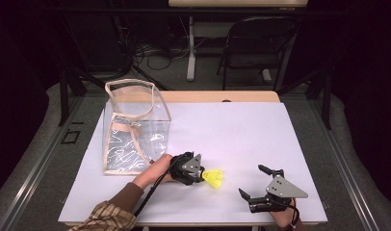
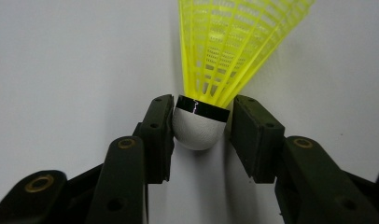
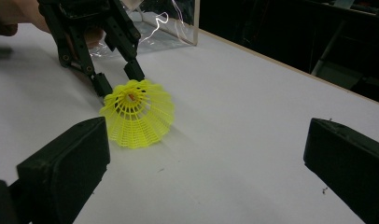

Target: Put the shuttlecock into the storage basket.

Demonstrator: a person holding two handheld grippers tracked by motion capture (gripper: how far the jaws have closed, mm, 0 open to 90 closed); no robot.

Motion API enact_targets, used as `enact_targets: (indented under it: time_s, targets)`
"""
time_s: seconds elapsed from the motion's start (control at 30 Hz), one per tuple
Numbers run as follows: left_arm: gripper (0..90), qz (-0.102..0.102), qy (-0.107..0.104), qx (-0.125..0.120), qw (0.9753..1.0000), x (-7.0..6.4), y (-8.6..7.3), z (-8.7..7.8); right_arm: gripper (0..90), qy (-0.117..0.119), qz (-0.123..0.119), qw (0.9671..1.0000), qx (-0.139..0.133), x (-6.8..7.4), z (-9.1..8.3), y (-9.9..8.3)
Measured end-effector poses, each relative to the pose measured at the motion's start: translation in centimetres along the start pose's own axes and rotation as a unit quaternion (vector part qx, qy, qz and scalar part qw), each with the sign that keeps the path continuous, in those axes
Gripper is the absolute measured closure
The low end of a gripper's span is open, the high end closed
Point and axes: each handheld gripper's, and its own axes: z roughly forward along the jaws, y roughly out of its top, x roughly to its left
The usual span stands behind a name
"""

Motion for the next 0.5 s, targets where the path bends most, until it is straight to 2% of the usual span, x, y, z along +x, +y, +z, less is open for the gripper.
enact_targets:
  time_s: [0.2,0.27,0.5]
  targets:
    - [63.2,-0.008,-0.003,-0.008,0.9999,0.01,-0.19,0.08,0.0,0.0,0.0,1.0,0.001,0.01,0.01,-0.01]
    - [63.5,-0.003,-0.007,-0.007,0.9999,0.16,-0.22,0.0,0.0,0.0,0.001,1.0,0.002,0.01,-0.01,-0.01]
    - [63.8,-0.012,-0.01,-0.026,0.9995,0.25,-0.44,-0.3,0.0,0.001,0.001,1.0,0.001,0.03,-0.02,0.0]
